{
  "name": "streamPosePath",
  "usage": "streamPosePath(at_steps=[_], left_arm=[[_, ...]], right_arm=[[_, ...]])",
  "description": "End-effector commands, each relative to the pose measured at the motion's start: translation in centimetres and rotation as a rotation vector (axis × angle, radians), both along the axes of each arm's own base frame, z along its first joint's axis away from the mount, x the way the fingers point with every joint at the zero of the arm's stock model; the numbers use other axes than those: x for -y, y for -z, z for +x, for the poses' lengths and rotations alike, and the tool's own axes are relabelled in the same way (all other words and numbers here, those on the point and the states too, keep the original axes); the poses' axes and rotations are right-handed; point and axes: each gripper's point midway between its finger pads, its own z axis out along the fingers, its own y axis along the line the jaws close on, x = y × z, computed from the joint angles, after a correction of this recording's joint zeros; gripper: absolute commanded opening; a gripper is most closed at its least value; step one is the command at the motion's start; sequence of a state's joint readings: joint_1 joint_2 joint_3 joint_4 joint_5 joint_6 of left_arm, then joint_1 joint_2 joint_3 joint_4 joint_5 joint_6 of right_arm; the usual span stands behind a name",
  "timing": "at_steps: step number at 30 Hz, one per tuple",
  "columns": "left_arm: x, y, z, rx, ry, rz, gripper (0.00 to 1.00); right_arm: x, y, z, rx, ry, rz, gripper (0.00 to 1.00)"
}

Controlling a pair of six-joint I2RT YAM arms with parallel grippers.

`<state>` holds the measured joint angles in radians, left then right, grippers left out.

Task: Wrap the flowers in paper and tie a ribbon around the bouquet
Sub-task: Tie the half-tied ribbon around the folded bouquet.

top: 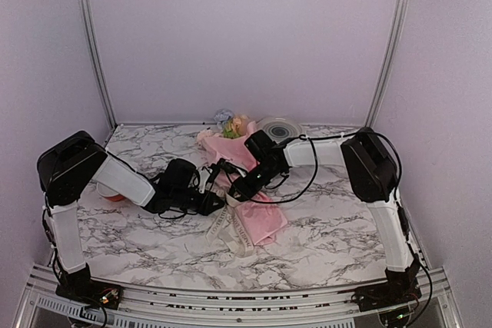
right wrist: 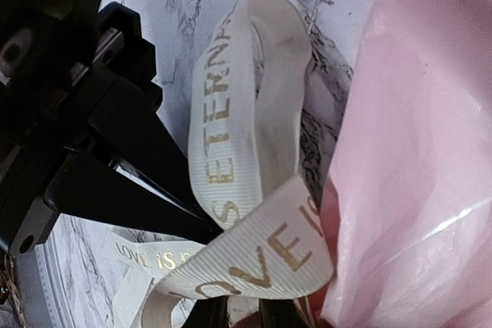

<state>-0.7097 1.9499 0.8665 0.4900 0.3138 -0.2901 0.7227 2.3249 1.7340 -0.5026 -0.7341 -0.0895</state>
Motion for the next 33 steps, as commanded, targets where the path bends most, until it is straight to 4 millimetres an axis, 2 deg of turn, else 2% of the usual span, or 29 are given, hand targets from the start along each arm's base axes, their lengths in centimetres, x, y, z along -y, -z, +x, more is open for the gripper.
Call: streamPosePath(at_steps=[1, 9, 19, 21, 23, 26, 31, 33], left_arm=[[-0.9, 1.2, -0.1, -0.027, -0.022, -0.011, 0.00], [0.2, 0.5, 0.1, -0.015, 0.024, -0.046, 0.00], [0.8, 0.4, 1.4, -0.007, -0.007, -0.065, 0.00], [0.9, 0.3, 1.6, -0.005, -0.007, -0.071, 0.00], [1.1, 0.3, 1.7, -0.004, -0.006, -0.075, 0.00], [1.1, 0.3, 1.5, -0.006, -0.003, -0.079, 0.00], [0.5, -0.6, 0.7, 0.014, 0.016, -0.081, 0.00], [0.0, -1.3, 0.4, 0.042, 0.017, -0.072, 0.06]], right_arm=[[0.4, 2.3, -2.1, -0.021, -0.073, -0.057, 0.15], [-0.6, 2.6, -2.4, -0.030, -0.063, -0.033, 0.16], [-0.9, 2.8, -3.5, -0.050, -0.094, -0.022, 0.10], [-1.0, 2.5, -3.8, -0.055, -0.108, -0.005, 0.08], [-1.2, 2.0, -4.0, -0.060, -0.120, 0.018, 0.01], [-1.3, 1.7, -3.8, -0.053, -0.116, 0.025, 0.00], [-1.0, -0.4, -2.1, -0.032, -0.054, 0.063, 0.00], [-0.9, -1.7, -1.3, -0.013, -0.034, 0.089, 0.00]])
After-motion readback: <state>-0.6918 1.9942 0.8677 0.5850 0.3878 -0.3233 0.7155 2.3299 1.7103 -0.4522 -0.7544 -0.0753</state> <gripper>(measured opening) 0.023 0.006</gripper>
